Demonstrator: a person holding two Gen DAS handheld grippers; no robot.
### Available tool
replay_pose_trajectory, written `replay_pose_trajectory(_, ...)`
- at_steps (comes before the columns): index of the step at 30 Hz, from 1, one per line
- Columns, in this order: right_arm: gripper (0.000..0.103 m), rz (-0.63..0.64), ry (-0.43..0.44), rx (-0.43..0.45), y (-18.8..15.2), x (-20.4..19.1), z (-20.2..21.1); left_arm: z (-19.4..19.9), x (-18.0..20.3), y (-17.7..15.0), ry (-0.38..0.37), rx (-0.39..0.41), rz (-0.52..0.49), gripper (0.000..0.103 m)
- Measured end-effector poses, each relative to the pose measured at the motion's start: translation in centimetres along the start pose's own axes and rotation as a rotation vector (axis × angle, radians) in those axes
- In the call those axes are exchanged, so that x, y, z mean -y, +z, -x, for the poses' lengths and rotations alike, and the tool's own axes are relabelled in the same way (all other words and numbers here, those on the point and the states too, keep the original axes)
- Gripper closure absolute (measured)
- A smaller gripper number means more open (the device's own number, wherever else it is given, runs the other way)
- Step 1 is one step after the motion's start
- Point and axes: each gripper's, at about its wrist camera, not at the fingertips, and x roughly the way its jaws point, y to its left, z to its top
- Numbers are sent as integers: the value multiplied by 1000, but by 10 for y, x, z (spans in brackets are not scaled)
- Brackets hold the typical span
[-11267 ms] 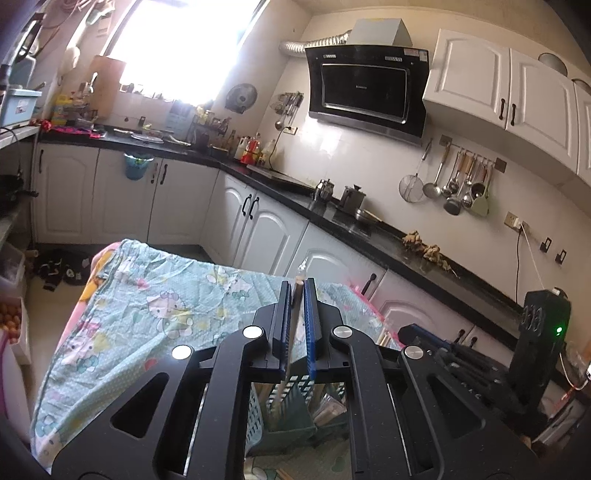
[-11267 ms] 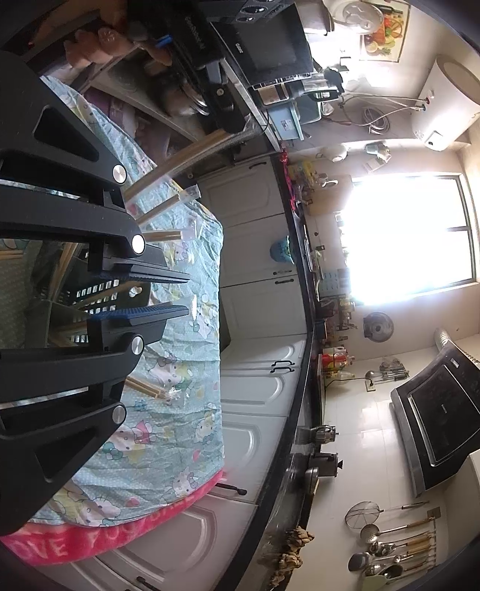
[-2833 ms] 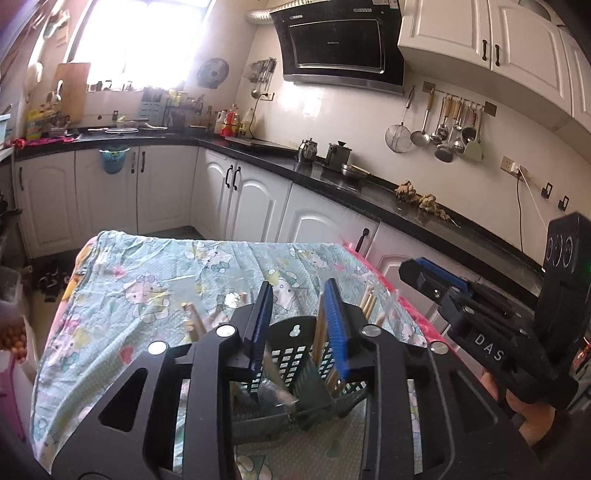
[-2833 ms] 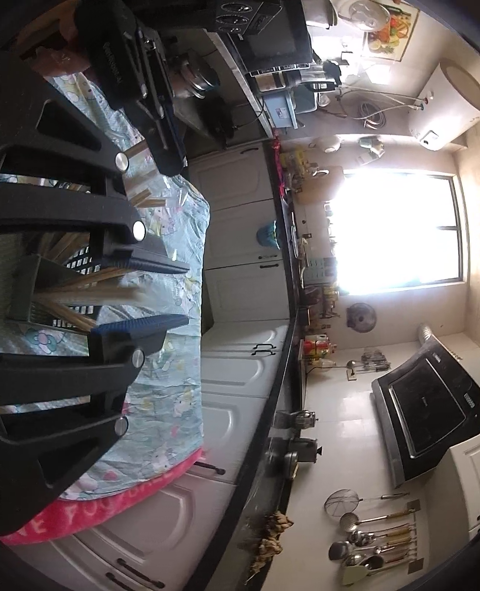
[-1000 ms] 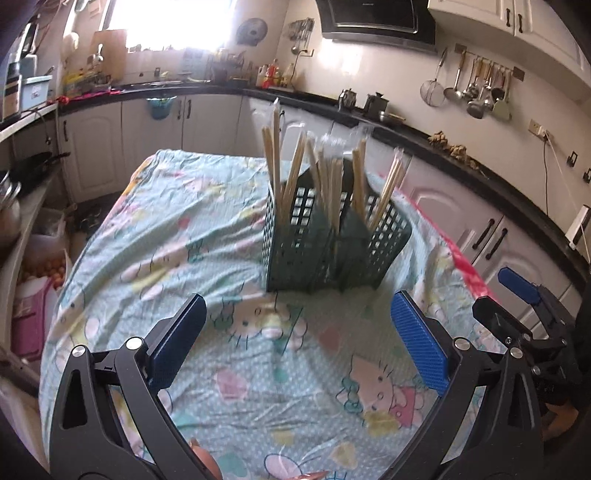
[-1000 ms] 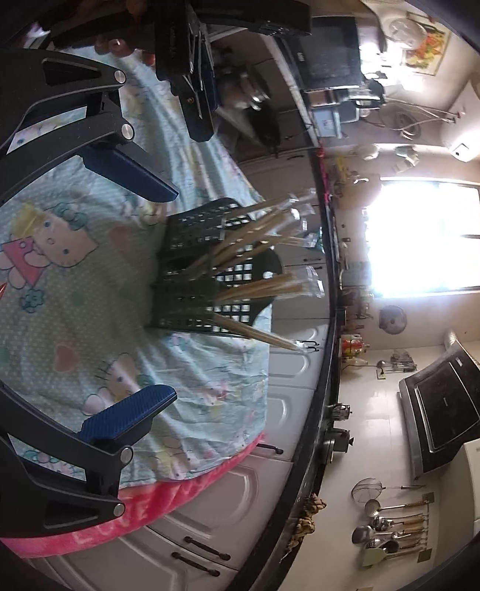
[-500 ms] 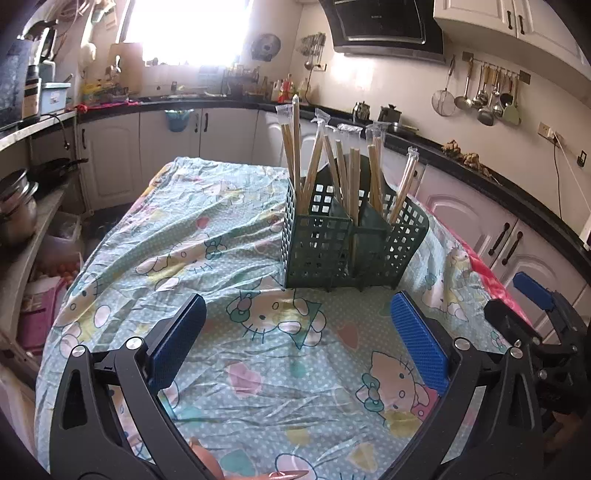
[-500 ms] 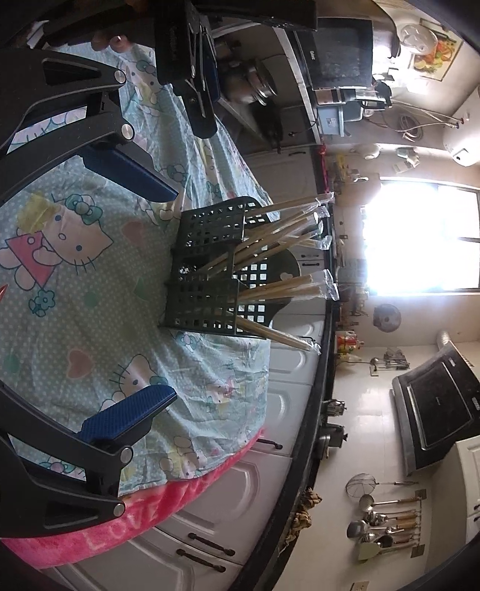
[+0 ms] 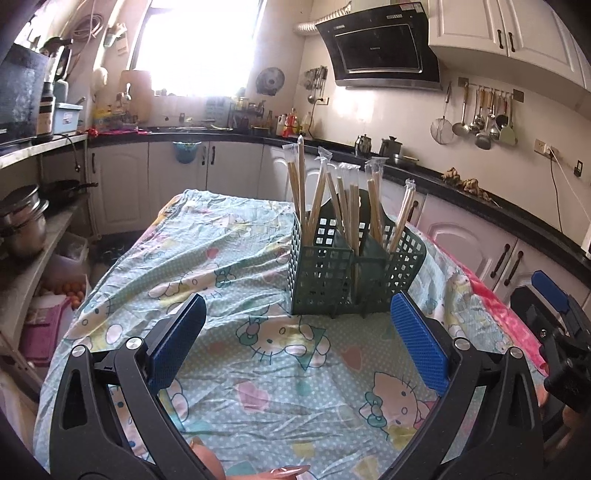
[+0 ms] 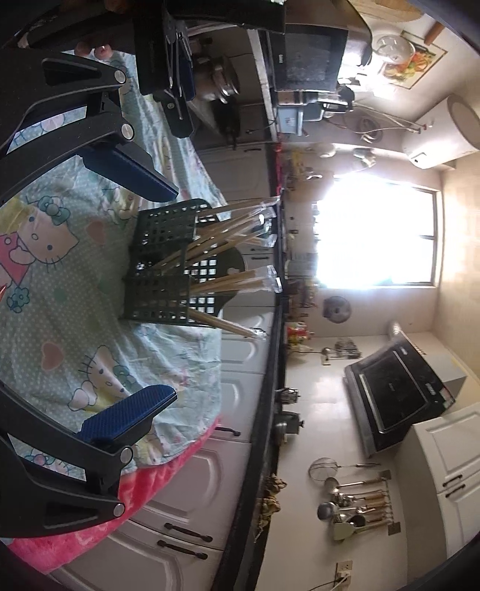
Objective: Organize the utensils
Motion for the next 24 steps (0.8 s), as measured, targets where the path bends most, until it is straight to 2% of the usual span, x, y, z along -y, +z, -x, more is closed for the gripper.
replay_pose_trajectory(5,7,18,1,23,1,-6,5,3,-1,0,-1,13,3,11)
replay_pose_trajectory(24,6,15,-8,19,-1,-8,6,7,-2,2,-8,30,7,11)
